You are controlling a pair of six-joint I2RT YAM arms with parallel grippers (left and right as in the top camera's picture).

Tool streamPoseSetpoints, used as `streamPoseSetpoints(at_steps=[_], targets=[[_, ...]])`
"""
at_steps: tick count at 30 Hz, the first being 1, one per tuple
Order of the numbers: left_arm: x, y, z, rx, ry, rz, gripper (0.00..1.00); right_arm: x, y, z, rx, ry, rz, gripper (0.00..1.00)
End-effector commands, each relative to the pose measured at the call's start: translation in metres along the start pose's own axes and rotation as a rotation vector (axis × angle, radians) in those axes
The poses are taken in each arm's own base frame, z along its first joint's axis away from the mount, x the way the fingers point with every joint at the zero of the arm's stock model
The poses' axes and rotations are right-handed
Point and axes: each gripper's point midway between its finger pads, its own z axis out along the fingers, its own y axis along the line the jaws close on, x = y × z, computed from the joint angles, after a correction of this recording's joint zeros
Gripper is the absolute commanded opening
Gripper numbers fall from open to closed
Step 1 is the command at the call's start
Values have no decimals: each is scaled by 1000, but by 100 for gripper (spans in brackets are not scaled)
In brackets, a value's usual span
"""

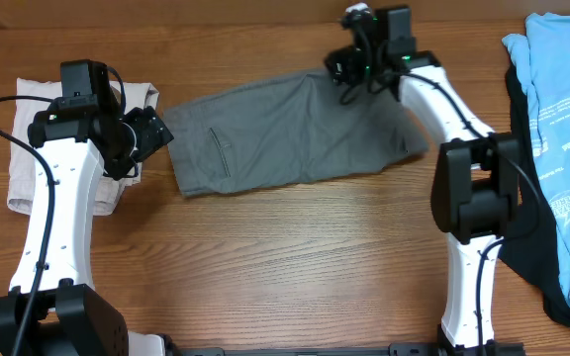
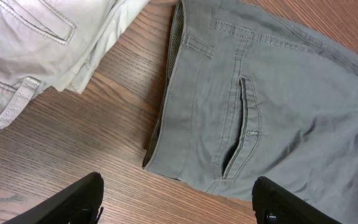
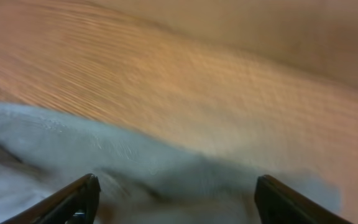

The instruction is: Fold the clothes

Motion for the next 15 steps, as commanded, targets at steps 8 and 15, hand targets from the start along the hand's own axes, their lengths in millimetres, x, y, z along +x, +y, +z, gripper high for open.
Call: streamPoseSetpoints(at_steps=[8, 15], targets=[[-2, -10, -2, 12, -29, 80, 78, 6, 11, -24, -60, 68, 234, 42], [10, -44, 25, 36, -10, 222, 70, 25, 6, 4, -74, 88, 242, 42]])
